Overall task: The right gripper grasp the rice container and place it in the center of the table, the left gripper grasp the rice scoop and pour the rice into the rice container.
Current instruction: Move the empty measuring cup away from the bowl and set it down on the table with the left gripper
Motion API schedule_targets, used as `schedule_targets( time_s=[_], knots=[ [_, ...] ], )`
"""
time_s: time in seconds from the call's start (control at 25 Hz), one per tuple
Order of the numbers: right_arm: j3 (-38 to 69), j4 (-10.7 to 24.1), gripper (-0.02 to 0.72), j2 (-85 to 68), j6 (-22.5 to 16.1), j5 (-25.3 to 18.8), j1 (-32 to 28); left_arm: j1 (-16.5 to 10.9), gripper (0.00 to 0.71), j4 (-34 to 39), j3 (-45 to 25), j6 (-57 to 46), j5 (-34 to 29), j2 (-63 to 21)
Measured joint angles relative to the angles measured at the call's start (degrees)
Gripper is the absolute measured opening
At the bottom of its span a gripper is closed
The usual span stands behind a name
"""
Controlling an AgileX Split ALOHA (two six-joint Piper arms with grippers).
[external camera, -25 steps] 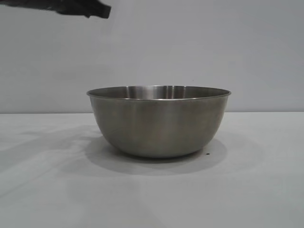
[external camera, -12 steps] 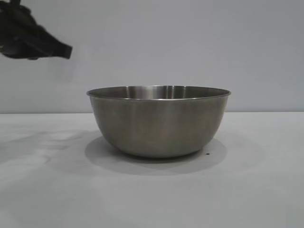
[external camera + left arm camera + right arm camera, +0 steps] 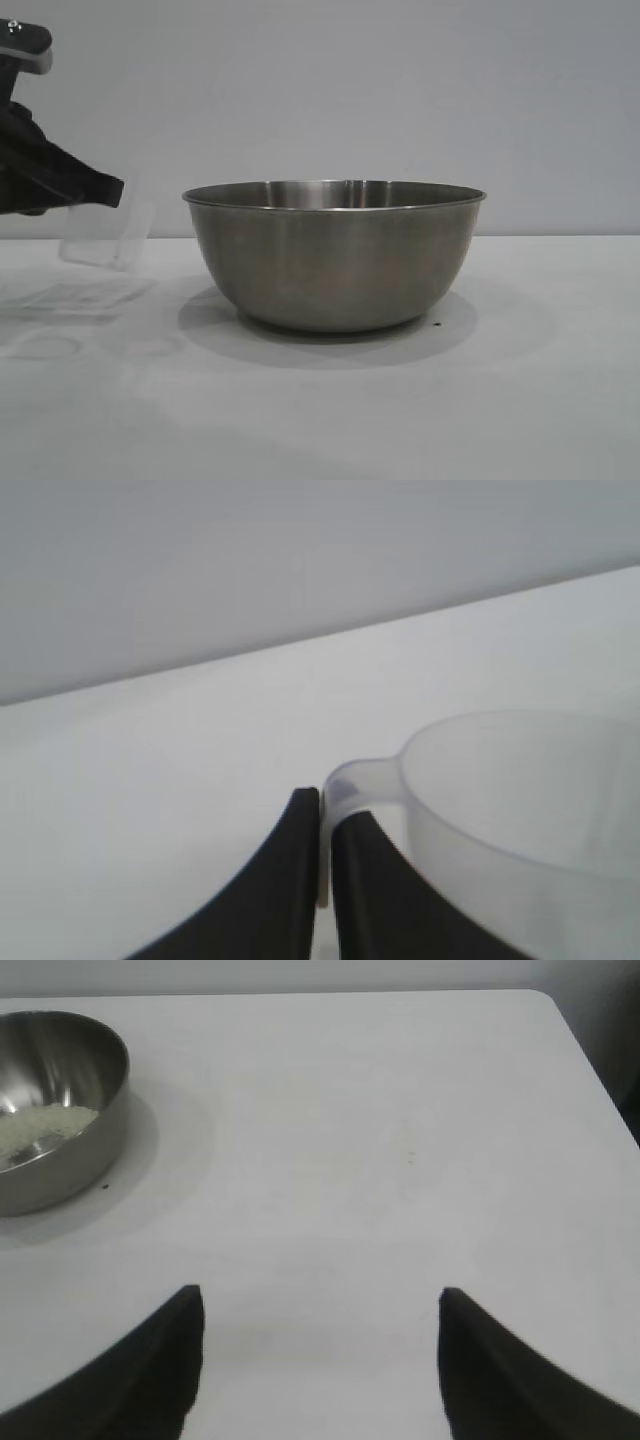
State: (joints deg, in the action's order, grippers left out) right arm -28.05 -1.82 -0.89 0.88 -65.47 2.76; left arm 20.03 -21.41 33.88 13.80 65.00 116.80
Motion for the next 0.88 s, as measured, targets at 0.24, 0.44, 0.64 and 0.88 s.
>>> schedule_targets(
  time_s=[0.24,0.44,0.64,0.88],
  knots=[
    [0.0,0.0,0.425,0.0,0.0,0.0,0.0,-2.2,0.0,2.8,0.0,-3.9,0.1,2.2],
    [0.0,0.0,0.425,0.0,0.0,0.0,0.0,-2.7,0.0,4.8,0.0,-6.1,0.8,3.7],
    [0.0,0.0,0.425,0.0,0.0,0.0,0.0,-2.7,0.0,5.6,0.0,-6.4,1.7,4.5],
    [0.0,0.0,0.425,0.0,0.0,0.0,0.0,-2.7,0.089,6.0,0.0,-6.5,1.1,5.0]
  ],
)
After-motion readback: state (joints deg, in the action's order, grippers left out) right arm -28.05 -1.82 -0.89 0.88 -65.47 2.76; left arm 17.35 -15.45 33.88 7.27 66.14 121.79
